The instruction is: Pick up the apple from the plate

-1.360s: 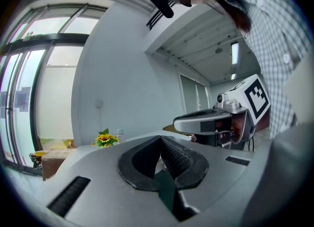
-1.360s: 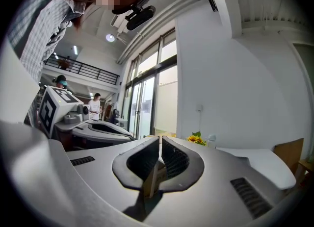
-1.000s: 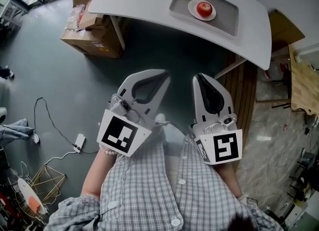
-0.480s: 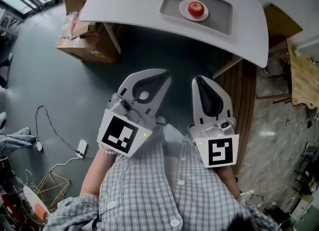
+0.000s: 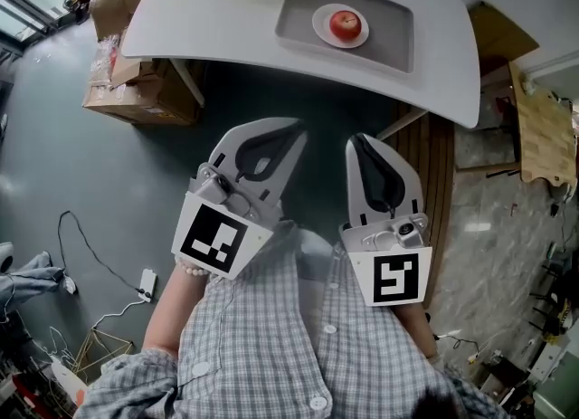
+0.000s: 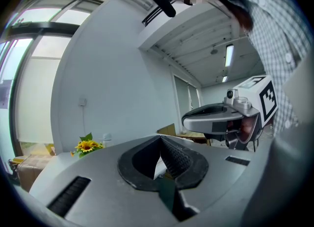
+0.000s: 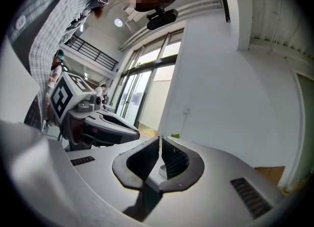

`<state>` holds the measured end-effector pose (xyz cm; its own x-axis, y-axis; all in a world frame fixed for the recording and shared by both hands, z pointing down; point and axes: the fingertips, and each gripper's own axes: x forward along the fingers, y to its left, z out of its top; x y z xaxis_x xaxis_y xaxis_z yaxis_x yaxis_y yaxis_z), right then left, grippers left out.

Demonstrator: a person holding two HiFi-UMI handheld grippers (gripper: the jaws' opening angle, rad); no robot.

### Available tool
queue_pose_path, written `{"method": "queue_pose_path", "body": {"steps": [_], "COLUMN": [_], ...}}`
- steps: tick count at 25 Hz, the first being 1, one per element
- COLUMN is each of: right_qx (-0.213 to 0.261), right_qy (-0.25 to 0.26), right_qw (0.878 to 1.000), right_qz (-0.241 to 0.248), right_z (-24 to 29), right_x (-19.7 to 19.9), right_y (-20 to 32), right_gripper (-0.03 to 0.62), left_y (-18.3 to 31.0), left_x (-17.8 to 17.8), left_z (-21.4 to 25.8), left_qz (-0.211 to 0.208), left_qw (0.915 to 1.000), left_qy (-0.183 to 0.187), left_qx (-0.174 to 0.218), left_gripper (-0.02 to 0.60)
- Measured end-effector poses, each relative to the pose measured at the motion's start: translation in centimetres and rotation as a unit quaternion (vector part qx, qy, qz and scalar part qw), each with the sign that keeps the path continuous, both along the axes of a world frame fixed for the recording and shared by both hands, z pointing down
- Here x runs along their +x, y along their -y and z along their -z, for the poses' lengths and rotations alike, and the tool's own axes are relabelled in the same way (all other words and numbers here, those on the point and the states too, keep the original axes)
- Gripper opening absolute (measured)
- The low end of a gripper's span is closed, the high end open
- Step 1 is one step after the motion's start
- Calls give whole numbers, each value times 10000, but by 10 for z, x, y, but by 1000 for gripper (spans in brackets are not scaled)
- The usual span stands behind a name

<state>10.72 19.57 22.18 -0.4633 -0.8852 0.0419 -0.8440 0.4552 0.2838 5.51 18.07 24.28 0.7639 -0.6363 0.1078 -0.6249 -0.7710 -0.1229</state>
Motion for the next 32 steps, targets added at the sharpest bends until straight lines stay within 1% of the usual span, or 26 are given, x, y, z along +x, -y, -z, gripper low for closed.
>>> {"method": "queue_pose_path", "body": {"steps": [2,6,14,18,23,25,28,32], "right_qx": [34,52,-103,-287,-396,-424,-488,-628], "right_qy": [-64,-389,-595,-563,-487,-454,-378,-221], "right_qw": [10000,9992,9977,9957,9913,9882,9846,9792], "right_qz": [-65,-79,-298,-675,-1155,-1401,-1635,-1917], "right_z": [1,-4,-15,-18,-19,-21,-27,-34], "right_x": [-4,-18,-37,-25,-13,-4,5,16], "right_y": [15,45,98,128,163,171,182,188], "right_gripper": [29,29,29,29,29,29,29,29], "left_y": [16,50,108,138,177,189,205,214], "left_x": [-2,-11,-32,-34,-45,-49,-55,-53], "left_z": [0,1,-5,-3,-10,-14,-23,-33], "left_qz": [-67,-147,-284,-413,-492,-511,-554,-745], "left_qw": [10000,9999,9995,9991,9982,9979,9973,9957], "left_qy": [18,33,21,-18,-136,-153,-180,-137], "left_qx": [-5,-25,-102,-124,-305,-366,-436,-538], "left_gripper": [11,11,11,11,11,11,11,11]}}
